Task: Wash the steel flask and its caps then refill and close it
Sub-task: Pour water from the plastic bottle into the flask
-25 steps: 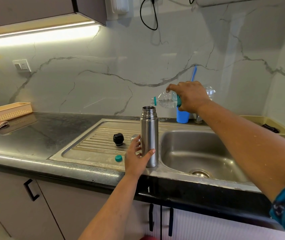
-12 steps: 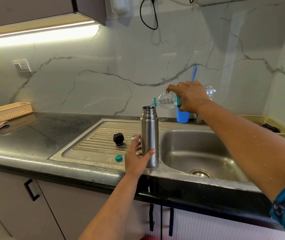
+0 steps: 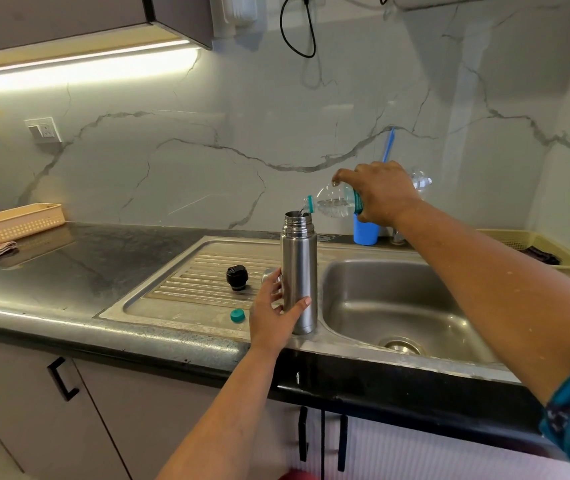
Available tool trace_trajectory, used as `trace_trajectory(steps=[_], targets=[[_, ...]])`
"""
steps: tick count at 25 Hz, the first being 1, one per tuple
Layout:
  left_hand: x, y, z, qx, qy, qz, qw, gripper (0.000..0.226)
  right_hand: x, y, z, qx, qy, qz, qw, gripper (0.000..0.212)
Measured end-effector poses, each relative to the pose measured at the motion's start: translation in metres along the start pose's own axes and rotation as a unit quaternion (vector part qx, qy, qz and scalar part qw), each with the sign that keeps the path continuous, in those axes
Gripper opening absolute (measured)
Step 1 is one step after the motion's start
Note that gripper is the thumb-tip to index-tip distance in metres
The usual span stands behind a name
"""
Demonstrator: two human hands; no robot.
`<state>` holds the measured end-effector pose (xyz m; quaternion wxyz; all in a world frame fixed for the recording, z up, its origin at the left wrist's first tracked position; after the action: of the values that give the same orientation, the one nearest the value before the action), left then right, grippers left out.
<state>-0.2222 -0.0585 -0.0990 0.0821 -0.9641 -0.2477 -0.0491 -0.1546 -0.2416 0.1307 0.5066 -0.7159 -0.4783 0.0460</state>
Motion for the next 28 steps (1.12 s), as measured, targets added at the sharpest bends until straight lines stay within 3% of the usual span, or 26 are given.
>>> trace_trajectory(steps=[28], targets=[[-0.0001,0.0005,-0.0002,0.002,0.003,0.000,1.000,0.077,-0.0011,-0.0017,0.0004,-0.006,0.000,0.001,1.000,0.076]])
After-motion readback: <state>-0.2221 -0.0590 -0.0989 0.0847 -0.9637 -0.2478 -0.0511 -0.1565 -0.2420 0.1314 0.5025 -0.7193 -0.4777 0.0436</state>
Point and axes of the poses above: each hand's wrist, its own x-axis towards the middle knuckle, its own y-axis out of the palm, z = x × y, the point moved 10 cm from there along x, towards the middle knuckle, and after that the axes turned 15 degrees about -y, right-handed, at the moved point
